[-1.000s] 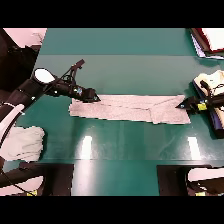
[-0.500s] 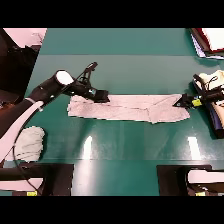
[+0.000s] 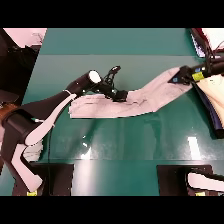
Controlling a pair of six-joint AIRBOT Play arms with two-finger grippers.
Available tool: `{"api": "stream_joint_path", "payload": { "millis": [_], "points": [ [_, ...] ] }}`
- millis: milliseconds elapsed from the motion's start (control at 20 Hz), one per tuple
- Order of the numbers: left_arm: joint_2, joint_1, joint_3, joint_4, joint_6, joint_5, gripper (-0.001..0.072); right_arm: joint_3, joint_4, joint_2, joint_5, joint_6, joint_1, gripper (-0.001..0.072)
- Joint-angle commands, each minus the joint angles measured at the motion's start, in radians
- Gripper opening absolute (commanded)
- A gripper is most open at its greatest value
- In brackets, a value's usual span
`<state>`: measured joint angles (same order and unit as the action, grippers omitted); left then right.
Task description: Fold the shirts.
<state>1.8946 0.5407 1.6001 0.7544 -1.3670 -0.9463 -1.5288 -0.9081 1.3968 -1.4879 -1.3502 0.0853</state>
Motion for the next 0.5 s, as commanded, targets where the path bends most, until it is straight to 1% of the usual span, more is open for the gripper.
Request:
{"api": "stream_joint_path", "payload": {
  "millis": [0,300,450],
  "points": [
    [0.064,0.012,0.058,0.013,-0.022,0.001,0.0022,-0.125,0.000,-0.006,-0.006,-0.048,0.111,0.0015],
    [0.064,0.012,0.058,0.062,-0.022,0.015,0.0022,-0.187,0.000,-0.006,0.047,-0.048,0.214,0.0015],
    [0.064,0.011,0.068,0.074,-0.022,-0.011,0.0022,-0.186,0.000,0.007,0.059,-0.039,0.247,0.0014]
  ]
}}
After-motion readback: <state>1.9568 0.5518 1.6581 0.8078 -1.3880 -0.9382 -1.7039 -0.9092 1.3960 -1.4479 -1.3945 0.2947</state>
